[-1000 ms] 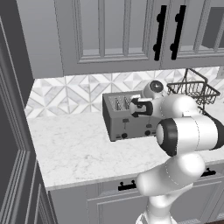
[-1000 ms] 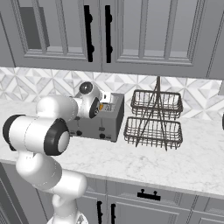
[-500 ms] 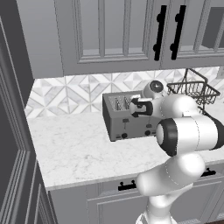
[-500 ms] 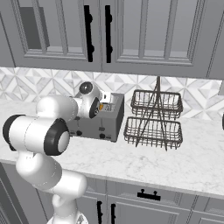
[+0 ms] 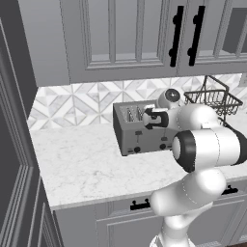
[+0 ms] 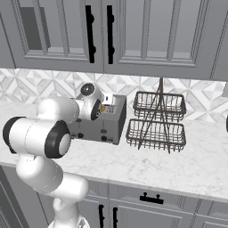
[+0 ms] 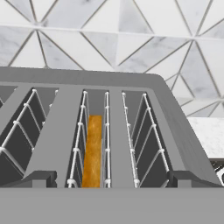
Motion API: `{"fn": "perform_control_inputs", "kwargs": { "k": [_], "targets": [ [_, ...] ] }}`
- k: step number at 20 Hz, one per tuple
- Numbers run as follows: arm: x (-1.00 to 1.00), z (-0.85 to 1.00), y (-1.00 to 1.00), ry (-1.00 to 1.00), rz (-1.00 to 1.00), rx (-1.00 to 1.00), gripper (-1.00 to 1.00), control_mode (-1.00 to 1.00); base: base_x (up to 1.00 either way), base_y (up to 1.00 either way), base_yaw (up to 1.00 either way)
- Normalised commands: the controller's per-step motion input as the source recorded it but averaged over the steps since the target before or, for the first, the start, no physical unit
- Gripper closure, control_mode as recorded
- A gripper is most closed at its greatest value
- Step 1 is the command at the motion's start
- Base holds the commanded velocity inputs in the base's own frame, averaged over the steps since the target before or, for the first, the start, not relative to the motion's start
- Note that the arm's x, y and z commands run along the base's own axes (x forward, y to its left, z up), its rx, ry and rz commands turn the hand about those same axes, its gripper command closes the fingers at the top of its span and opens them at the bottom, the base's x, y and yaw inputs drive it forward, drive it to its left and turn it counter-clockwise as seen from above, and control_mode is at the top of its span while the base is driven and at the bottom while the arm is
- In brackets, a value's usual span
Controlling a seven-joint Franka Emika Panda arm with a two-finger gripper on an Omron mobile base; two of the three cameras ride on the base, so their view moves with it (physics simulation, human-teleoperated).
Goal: Start the toaster. Once the lever pops up, take the bread to the plate on the dining counter.
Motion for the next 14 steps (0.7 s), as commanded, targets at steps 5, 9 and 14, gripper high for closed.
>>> {"fn": "perform_control_inputs", "kwargs": {
  "k": [5, 9, 14],
  "targets": [
    [0.0, 0.0, 0.0, 0.0, 0.0, 0.0, -1.0, -1.0, 0.0, 0.0, 0.0],
    [0.0, 0.0, 0.0, 0.0, 0.0, 0.0, -1.0, -1.0, 0.0, 0.0, 0.0],
    [0.0, 0.0, 0.0, 0.0, 0.0, 0.0, -1.0, -1.0, 0.0, 0.0, 0.0]
  ]
}}
